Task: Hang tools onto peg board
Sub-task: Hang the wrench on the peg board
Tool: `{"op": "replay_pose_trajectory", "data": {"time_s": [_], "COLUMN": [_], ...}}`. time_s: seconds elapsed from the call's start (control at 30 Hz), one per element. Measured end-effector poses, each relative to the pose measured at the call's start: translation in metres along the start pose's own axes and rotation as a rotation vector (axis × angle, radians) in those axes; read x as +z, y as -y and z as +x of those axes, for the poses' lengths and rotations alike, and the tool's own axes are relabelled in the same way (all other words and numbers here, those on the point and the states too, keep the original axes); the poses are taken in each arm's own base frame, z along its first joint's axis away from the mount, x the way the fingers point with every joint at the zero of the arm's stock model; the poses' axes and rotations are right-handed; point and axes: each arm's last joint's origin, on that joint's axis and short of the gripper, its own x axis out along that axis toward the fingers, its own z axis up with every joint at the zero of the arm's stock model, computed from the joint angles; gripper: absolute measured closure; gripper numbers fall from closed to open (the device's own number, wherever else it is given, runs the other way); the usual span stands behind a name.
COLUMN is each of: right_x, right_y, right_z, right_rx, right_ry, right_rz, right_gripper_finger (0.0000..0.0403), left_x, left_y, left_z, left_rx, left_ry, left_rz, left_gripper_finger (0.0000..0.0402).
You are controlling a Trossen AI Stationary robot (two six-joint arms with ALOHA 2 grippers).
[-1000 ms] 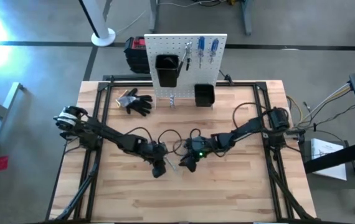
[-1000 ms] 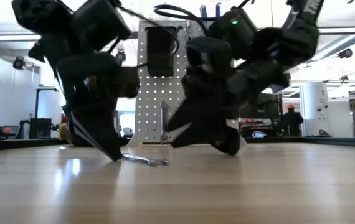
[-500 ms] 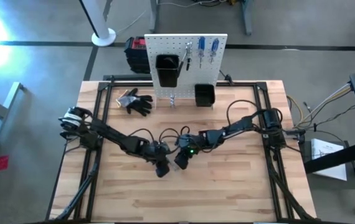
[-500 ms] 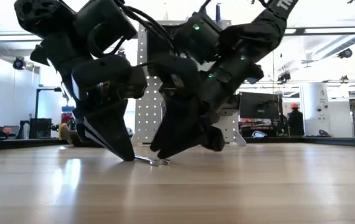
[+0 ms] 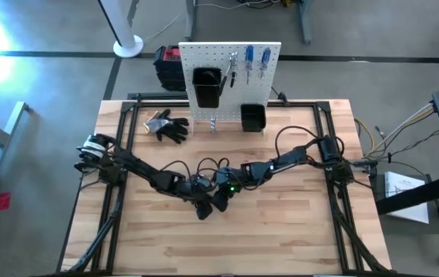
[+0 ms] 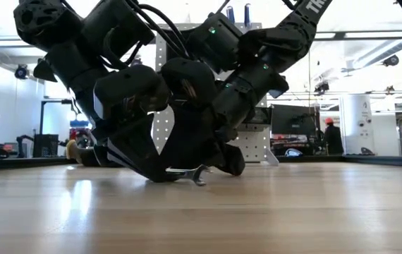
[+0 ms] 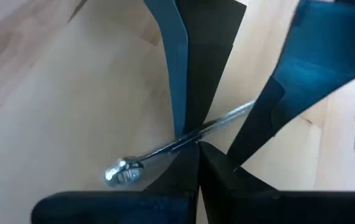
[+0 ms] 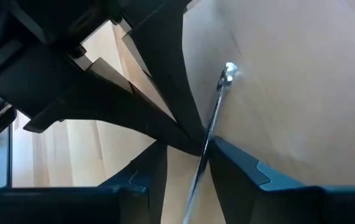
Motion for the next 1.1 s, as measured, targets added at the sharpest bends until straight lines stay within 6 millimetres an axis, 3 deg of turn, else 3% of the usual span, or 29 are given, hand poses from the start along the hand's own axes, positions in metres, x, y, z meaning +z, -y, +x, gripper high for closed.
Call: {"op": "replay_pose_trajectory", "data": {"time_s": [0.63,0.77,0.9,1.1], "right_x": [-0.01,-0.009,-0.013,-0.018], "right_y": [0.006,0.003,0.003,0.011], "right_z": [-0.005,-0.011,-0.026,-0.05], "right_rx": [-0.058,-0.104,-0.161,-0.105], "right_ry": [-0.076,-0.029,0.068,0.406], "right_rz": [-0.05,-0.102,-0.123,-0.083], "right_gripper_finger": [0.0395,0.04,0.0402,0.0402], "left_x": [0.001,0.001,-0.005,-0.025], "left_y": [0.0,0.005,-0.005,-0.024], "left_z": [-0.001,-0.016,-0.04,-0.075], "left_rx": [0.006,0.001,0.069,0.121], "left_ry": [0.035,0.089,0.168,0.308], "left_rz": [0.016,0.046,0.026,-0.072], "left_gripper_finger": [0.0401,0.0401,0.0401,0.0401]}}
